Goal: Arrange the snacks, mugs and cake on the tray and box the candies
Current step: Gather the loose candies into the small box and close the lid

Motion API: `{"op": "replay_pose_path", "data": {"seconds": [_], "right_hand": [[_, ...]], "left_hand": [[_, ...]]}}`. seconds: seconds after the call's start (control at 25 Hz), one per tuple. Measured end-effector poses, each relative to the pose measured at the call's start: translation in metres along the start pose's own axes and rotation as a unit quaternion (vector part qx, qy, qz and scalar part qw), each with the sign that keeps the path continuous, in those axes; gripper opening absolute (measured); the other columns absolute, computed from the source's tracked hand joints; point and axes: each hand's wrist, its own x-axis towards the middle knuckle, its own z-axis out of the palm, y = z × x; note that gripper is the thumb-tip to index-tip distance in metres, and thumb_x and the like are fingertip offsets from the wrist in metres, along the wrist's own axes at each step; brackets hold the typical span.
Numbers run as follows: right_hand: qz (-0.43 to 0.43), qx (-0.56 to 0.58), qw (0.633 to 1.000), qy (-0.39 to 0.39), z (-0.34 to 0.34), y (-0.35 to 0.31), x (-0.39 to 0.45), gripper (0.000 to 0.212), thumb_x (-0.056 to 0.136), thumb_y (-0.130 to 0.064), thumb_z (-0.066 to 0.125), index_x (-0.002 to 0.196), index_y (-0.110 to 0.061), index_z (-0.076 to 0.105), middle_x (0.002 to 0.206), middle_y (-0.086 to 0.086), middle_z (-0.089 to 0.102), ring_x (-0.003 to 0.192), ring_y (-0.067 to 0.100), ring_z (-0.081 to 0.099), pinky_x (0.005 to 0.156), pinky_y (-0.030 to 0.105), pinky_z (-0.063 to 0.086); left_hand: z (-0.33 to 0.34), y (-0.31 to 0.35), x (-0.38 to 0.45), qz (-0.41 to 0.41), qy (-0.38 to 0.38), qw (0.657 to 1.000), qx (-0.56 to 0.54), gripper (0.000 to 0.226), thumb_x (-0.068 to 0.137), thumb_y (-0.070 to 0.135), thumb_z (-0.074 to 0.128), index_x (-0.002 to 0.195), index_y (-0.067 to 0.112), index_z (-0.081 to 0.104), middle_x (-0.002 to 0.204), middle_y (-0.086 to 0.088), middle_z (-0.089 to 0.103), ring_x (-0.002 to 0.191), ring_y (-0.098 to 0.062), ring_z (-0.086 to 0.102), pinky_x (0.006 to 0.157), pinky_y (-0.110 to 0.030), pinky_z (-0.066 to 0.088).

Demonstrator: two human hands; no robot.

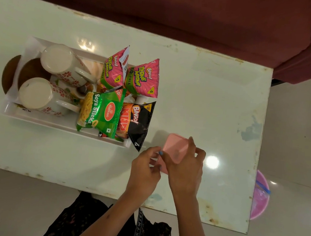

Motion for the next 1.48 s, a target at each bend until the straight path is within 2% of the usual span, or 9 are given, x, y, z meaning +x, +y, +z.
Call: {"op": "replay_pose_path", "data": {"seconds": [0.16, 0.28, 0.36, 0.52, 0.64, 1.04, 1.2, 1.32, 1.48], "right_hand": [[-0.045, 0.086, 0.989, -0.113, -0.011, 0.02, -0.008, 0.086, 0.083, -0.042, 0.064, 0.149, -0.032, 0.01, 0.138, 0.008, 0.039, 0.117, 0.03, 0.051, 0.084, 0.031, 0.042], [-0.039, 0.093, 0.974, -0.205, -0.029, 0.034, -0.007, 0.105, 0.074, -0.025, 0.075, 0.148, -0.041, 0.002, 0.138, 0.004, 0.039, 0.115, 0.028, 0.053, 0.091, 0.036, 0.046], [-0.046, 0.064, 0.97, -0.23, -0.036, 0.035, -0.005, 0.116, 0.066, -0.012, 0.08, 0.146, -0.045, 0.003, 0.134, 0.003, 0.04, 0.111, 0.025, 0.055, 0.086, 0.034, 0.048], [-0.051, 0.063, 0.973, -0.217, -0.035, 0.027, -0.001, 0.117, 0.062, 0.008, 0.076, 0.146, -0.043, 0.012, 0.117, 0.009, 0.054, 0.093, 0.026, 0.063, 0.075, 0.043, 0.057], [-0.046, 0.06, 0.976, -0.206, -0.033, 0.026, -0.001, 0.115, 0.061, 0.01, 0.074, 0.146, -0.042, 0.016, 0.11, 0.012, 0.061, 0.09, 0.029, 0.064, 0.074, 0.047, 0.057], [-0.045, 0.079, 0.983, -0.159, -0.028, 0.025, -0.002, 0.106, 0.062, 0.013, 0.069, 0.144, -0.04, 0.026, 0.089, 0.006, 0.062, 0.072, 0.023, 0.067, 0.063, 0.042, 0.06], [-0.047, 0.104, 0.975, -0.191, -0.033, 0.031, 0.0, 0.107, 0.062, 0.008, 0.074, 0.143, -0.043, 0.025, 0.096, -0.006, 0.059, 0.078, 0.015, 0.067, 0.066, 0.032, 0.06], [-0.004, 0.176, 0.967, -0.183, -0.034, 0.044, -0.006, 0.091, 0.072, -0.007, 0.075, 0.141, -0.041, 0.027, 0.096, -0.013, 0.063, 0.083, 0.002, 0.066, 0.066, 0.013, 0.053], [0.082, 0.213, 0.97, -0.086, -0.02, 0.058, -0.021, 0.019, 0.082, -0.016, 0.069, 0.098, -0.026, 0.064, 0.092, 0.0, 0.073, 0.081, 0.016, 0.071, 0.079, 0.038, 0.058]], "left_hand": [[-0.014, -0.006, -0.008, 0.025, -0.069, 0.997, 0.02, 0.079, 0.072, 0.002, 0.072, 0.129, 0.043, 0.037, 0.101, 0.004, 0.058, 0.082, -0.013, 0.06, 0.066, -0.015, 0.053], [-0.023, -0.001, -0.002, 0.035, -0.16, 0.975, 0.148, 0.114, 0.064, 0.016, 0.081, 0.139, 0.051, 0.003, 0.11, 0.002, 0.051, 0.086, -0.013, 0.052, 0.079, -0.027, 0.053], [-0.022, 0.007, 0.004, 0.047, -0.176, 0.956, 0.23, 0.122, 0.063, 0.015, 0.082, 0.136, 0.053, -0.008, 0.11, -0.001, 0.053, 0.084, -0.016, 0.05, 0.082, -0.036, 0.053], [-0.02, 0.014, 0.012, 0.075, -0.167, 0.942, 0.28, 0.111, 0.068, 0.015, 0.078, 0.143, 0.041, 0.0, 0.108, -0.008, 0.061, 0.077, -0.016, 0.053, 0.077, -0.035, 0.053], [-0.02, 0.012, 0.012, 0.066, -0.163, 0.939, 0.295, 0.107, 0.07, 0.015, 0.077, 0.144, 0.038, 0.002, 0.11, -0.008, 0.061, 0.085, -0.02, 0.057, 0.082, -0.036, 0.052], [-0.012, 0.007, 0.013, 0.071, -0.113, 0.955, 0.265, 0.104, 0.066, 0.009, 0.079, 0.143, 0.037, 0.015, 0.105, -0.008, 0.064, 0.085, -0.021, 0.062, 0.077, -0.033, 0.054], [-0.018, 0.006, 0.014, 0.055, -0.137, 0.97, 0.194, 0.106, 0.063, 0.006, 0.081, 0.143, 0.038, 0.018, 0.114, -0.006, 0.061, 0.093, -0.015, 0.059, 0.08, -0.029, 0.055], [-0.017, 0.003, 0.001, 0.049, -0.123, 0.981, 0.14, 0.104, 0.066, 0.002, 0.078, 0.142, 0.04, 0.017, 0.114, -0.005, 0.064, 0.094, -0.013, 0.062, 0.083, -0.027, 0.056], [-0.012, -0.009, -0.031, -0.002, -0.09, 0.994, 0.063, 0.101, 0.067, 0.002, 0.078, 0.144, 0.026, 0.018, 0.111, 0.009, 0.058, 0.099, -0.008, 0.06, 0.083, -0.013, 0.051]]}}
